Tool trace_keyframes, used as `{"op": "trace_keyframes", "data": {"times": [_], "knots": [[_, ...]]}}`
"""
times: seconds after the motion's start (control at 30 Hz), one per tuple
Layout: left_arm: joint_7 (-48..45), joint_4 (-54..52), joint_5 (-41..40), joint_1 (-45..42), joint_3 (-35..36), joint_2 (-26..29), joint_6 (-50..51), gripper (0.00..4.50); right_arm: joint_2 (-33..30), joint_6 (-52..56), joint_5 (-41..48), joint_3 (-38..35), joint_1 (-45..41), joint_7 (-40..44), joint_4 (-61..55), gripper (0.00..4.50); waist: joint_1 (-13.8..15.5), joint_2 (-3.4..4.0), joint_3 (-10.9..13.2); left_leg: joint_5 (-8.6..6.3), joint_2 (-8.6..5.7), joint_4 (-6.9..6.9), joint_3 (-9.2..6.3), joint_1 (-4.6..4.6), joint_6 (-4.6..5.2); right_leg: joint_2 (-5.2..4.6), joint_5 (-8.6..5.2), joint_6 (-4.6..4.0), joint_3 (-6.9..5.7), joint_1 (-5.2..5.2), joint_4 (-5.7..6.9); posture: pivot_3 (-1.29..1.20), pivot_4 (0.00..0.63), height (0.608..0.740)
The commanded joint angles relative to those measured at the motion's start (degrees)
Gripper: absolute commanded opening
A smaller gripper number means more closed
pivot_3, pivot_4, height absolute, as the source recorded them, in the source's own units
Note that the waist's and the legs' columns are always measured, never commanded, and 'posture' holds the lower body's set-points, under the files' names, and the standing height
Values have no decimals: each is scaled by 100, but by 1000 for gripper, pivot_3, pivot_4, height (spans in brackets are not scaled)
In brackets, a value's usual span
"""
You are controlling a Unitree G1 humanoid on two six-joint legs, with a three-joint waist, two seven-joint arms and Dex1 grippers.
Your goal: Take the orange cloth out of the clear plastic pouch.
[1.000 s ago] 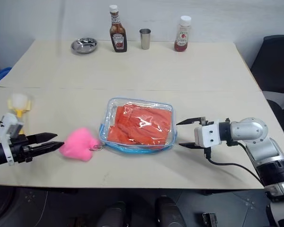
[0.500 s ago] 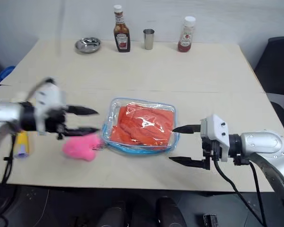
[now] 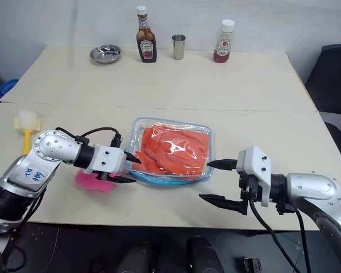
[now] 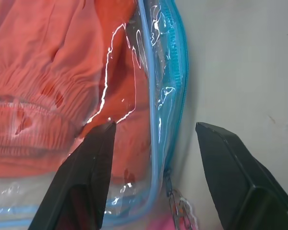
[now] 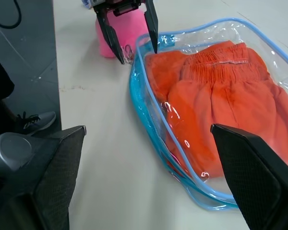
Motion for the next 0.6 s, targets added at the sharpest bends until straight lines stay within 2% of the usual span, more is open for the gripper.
{"op": "trace_keyframes", "data": {"times": [0.03,0.23,0.33,0.4,0.53,0.6], "knots": [[83,238,191,-139,0,-222,-253,1874,44,-48,-86,-215,42,-69,-242,4386,2,0,0,0,0,0,0,0,0,0,0,0,0,0,0,0,150,740],[108,360,216,-66,138,-427,-285,25,58,-49,-193,-243,98,-100,-270,4386,-12,0,0,0,0,1,0,1,0,2,0,0,-1,0,3,0,150,740],[142,215,-188,44,308,-682,222,25,41,-100,-336,-210,162,-76,-270,4386,-2,0,0,0,0,1,-1,1,-1,1,0,0,-1,0,4,0,150,740],[425,-132,-815,104,581,-1093,1164,25,48,-169,-566,-60,198,-87,-266,4386,2,0,0,0,0,1,-1,1,0,0,0,0,-1,0,3,0,150,740],[902,-629,-1335,171,880,-1557,2242,25,178,-234,-1001,330,129,-206,-214,4386,20,-1,0,1,0,6,-5,-2,-2,0,0,1,-3,2,3,0,150,740],[1142,-811,-1461,221,950,-1704,2563,0,344,-283,-1273,630,-31,-331,-115,3980,23,-1,0,10,0,6,-5,-1,-18,1,0,1,-3,2,4,0,150,740]]}}
